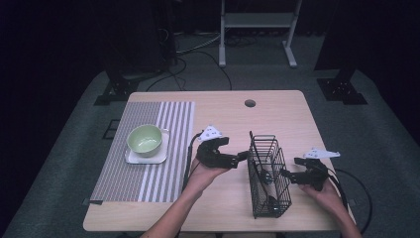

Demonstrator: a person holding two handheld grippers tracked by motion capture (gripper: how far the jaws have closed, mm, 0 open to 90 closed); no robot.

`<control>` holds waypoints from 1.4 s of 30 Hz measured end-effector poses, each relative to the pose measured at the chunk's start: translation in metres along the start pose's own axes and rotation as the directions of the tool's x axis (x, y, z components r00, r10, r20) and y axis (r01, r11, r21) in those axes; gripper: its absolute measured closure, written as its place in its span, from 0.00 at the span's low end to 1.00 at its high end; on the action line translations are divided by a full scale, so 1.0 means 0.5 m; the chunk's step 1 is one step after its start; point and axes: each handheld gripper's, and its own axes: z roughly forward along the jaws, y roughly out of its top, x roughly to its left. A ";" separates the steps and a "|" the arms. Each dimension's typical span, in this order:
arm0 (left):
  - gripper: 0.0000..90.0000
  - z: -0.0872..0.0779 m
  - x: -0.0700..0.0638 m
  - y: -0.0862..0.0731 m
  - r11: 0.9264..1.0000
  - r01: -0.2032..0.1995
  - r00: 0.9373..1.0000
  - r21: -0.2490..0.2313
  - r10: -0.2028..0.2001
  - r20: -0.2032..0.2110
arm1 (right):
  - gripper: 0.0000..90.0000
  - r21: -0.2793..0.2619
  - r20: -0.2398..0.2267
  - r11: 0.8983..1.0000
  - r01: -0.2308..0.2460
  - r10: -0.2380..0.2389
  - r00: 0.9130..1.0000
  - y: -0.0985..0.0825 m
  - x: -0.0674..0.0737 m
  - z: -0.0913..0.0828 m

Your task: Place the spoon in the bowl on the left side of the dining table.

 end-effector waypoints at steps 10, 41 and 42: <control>0.10 0.015 0.002 0.005 1.000 0.008 1.000 0.011 -0.008 0.006 | 0.17 -0.001 -0.002 1.000 -0.001 0.001 1.000 0.000 0.000 0.000; 0.19 0.080 0.012 0.045 0.999 0.028 1.000 0.033 -0.028 0.013 | 0.17 0.000 -0.009 1.000 0.001 -0.001 1.000 0.000 -0.001 0.000; 0.23 0.081 0.013 0.046 0.999 0.025 1.000 0.027 -0.026 0.015 | 0.17 0.000 -0.009 1.000 0.000 0.000 1.000 0.000 -0.001 0.000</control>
